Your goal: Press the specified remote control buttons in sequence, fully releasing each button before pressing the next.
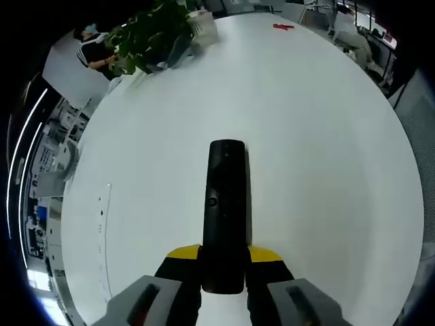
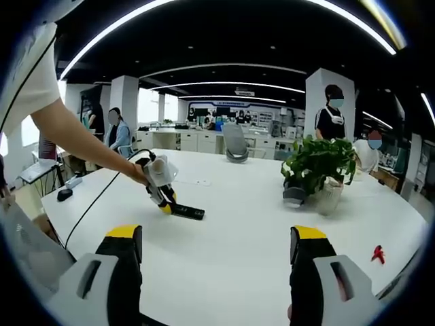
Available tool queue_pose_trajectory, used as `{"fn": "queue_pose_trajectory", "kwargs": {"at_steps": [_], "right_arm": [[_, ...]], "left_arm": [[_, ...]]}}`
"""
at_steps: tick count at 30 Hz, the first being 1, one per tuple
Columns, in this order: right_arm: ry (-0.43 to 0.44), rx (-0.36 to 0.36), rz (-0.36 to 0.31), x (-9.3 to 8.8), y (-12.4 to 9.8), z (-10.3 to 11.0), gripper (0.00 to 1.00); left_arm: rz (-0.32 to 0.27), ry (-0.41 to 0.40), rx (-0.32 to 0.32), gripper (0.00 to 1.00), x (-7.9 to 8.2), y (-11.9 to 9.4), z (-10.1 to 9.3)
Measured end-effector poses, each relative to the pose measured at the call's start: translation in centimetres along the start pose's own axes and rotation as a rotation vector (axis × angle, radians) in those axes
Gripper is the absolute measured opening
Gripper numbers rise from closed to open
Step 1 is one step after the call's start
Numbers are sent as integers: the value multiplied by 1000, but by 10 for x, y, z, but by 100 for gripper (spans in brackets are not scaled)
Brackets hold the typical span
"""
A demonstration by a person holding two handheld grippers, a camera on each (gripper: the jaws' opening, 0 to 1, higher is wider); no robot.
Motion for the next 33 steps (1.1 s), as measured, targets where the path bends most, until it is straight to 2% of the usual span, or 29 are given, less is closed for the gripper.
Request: {"fn": "queue_pose_trajectory", "kwargs": {"at_steps": [5,11,13,17,22,25,29,32,33], "right_arm": [[25,2,-1,0,0,-1,93],[16,1,6,-1,0,0,92],[23,3,6,-1,0,0,92],[29,4,8,-1,0,-1,92],[16,7,6,0,0,1,93],[18,5,-2,1,-1,0,94],[29,-10,-35,5,-3,-2,99],[21,-3,-27,5,-2,-1,100],[15,-1,-29,5,-2,0,100]], "left_arm": [[-17,-37,-44,24,-1,0,0],[-30,-16,-69,24,-2,0,-1],[-41,9,-66,24,-2,0,-2],[-44,11,-64,24,-1,-1,-3],[-38,13,-10,32,0,-1,0],[-47,-20,-1,32,-1,-1,1],[-72,-97,60,39,-4,-3,5],[-81,-164,115,46,-7,-6,10],[-82,-164,117,48,-7,-6,10]]}}
Point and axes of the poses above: the point that each gripper's makers call its tool centre point, and the gripper's own axes: y roughly forward along the fingers, z roughly to its left, x roughly out of its top, the point moved 3 cm from there along -y, roughly backward along the fingers, and after that the axes turned 1 degree about z, right-handed, at the moved point
